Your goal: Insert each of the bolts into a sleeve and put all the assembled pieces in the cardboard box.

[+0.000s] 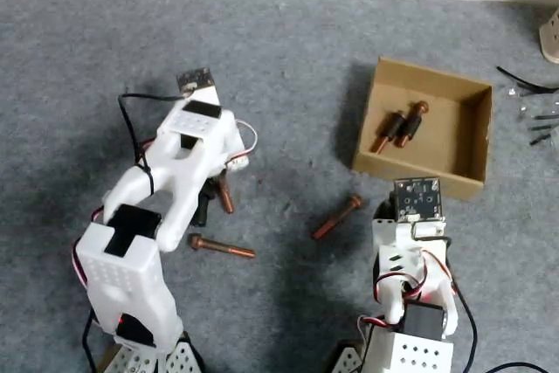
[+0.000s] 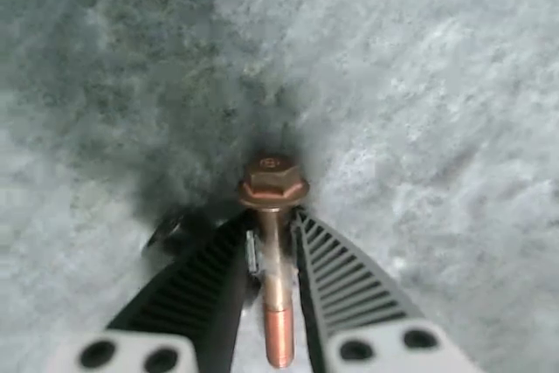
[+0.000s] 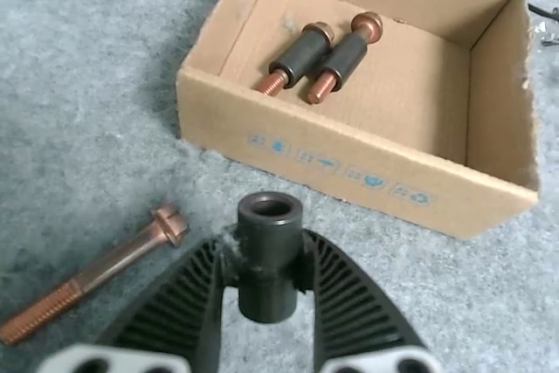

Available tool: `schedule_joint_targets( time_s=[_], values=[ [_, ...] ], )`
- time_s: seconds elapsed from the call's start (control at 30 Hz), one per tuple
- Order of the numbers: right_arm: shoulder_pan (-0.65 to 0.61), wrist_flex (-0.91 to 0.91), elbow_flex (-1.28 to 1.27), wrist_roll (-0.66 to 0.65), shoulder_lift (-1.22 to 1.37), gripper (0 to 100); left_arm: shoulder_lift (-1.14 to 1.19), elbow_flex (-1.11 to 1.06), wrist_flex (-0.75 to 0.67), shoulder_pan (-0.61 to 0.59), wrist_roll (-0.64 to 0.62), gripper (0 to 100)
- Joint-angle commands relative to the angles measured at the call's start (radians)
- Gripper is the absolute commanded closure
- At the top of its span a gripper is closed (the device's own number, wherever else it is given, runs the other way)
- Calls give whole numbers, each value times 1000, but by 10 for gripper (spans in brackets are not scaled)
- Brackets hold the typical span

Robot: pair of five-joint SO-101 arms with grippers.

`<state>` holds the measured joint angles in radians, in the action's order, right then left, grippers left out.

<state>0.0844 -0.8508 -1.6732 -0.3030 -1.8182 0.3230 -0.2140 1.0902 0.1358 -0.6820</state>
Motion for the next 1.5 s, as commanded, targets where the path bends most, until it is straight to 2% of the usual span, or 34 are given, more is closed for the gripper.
schedule_joint_targets(
  time_s=[0.0,0.27,0.37,0.6,0.7,0.93,1.1,1.27,1.47],
  values=[
    [5,12,-105,-14,-16,992,-105,25,98,25,-2,994],
    [5,12,-105,-9,-18,993,-280,-130,51,27,3,995],
    [5,18,-107,-11,-19,993,-418,-237,-5,24,6,995],
    [4,22,-104,-9,-19,993,-808,-535,-146,24,100,995],
    [-5,88,-104,-8,-21,993,-969,-651,-209,21,137,995],
    [-278,292,-111,-8,-21,993,-1362,-862,-308,21,189,994],
    [-492,340,-111,-11,-21,993,-1652,-932,-374,24,213,995],
    [-621,340,-111,-9,-21,993,-1943,-978,-459,27,207,995],
    [-762,386,-102,-9,-21,993,-2172,-1152,-660,28,206,995]
  ],
)
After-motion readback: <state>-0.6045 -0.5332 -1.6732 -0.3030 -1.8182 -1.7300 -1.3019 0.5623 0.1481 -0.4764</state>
